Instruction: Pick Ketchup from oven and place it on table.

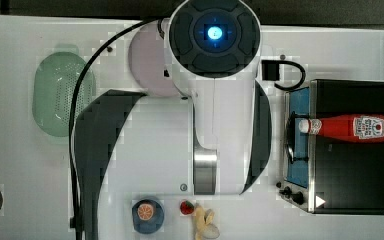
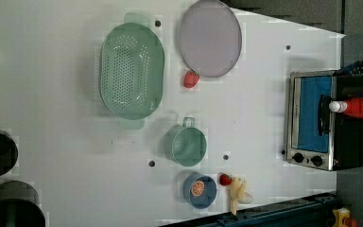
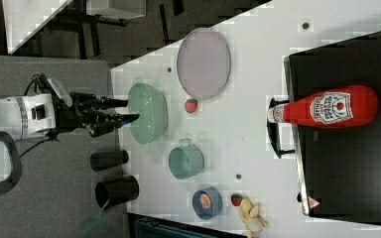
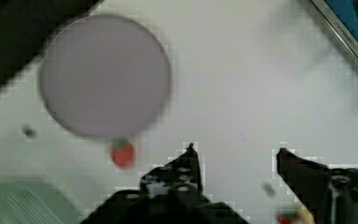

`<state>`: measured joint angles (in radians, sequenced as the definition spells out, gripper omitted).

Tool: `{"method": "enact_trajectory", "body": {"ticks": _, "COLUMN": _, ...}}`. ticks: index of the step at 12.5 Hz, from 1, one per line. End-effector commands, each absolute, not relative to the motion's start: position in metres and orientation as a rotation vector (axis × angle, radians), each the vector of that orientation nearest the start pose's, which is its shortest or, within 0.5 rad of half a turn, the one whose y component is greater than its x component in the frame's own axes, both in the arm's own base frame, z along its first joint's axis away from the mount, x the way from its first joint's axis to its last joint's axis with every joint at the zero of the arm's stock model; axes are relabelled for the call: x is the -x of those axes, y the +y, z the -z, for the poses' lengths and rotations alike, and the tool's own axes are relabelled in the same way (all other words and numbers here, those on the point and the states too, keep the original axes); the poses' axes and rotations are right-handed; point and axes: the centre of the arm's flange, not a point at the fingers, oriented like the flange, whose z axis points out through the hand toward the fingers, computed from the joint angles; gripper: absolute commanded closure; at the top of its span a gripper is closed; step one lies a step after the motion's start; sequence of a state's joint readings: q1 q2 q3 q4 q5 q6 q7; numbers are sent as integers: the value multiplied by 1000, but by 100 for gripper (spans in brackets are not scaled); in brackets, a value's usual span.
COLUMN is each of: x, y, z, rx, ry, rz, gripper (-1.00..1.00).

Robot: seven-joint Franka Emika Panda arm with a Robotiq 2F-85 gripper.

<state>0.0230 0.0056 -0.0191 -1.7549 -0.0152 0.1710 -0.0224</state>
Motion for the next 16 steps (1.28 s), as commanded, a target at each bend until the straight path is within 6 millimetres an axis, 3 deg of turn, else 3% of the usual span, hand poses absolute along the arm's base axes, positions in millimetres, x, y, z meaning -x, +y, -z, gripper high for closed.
{"method": "enact_trajectory", "body": {"ticks": 1, "x": -435, "y": -34, "z": -644, "rx": 2846, "ry": 1303, "rz": -38, "gripper": -59}}
{"method": "enact_trajectory", "body": {"ticks": 3, "x": -435, "y": -36, "z": -643, "rx": 2844, "ry": 1309, "rz": -41, "gripper": -100}}
{"method": "enact_trajectory", "body": {"ticks": 6, "x": -438, "y": -62, "z": -638, "rx": 2801, "ry": 1373, "rz": -46, "gripper": -100}}
{"method": "enact_trajectory", "body": {"ticks": 10, "x": -452, "y": -146, "z": -612, "rx": 2652, "ry": 1577, "rz": -17, "gripper": -100}}
{"method": "enact_trajectory", "body": {"ticks": 13, "x": -460, "y": -219, "z": -580, "rx": 2531, "ry": 1750, "rz": 29, "gripper": -100}}
{"method": "enact_trajectory", "body": {"ticks": 16, "x": -470, "y": -279, "z": -546, "rx": 2448, "ry": 1899, "rz": 113, "gripper": -100}}
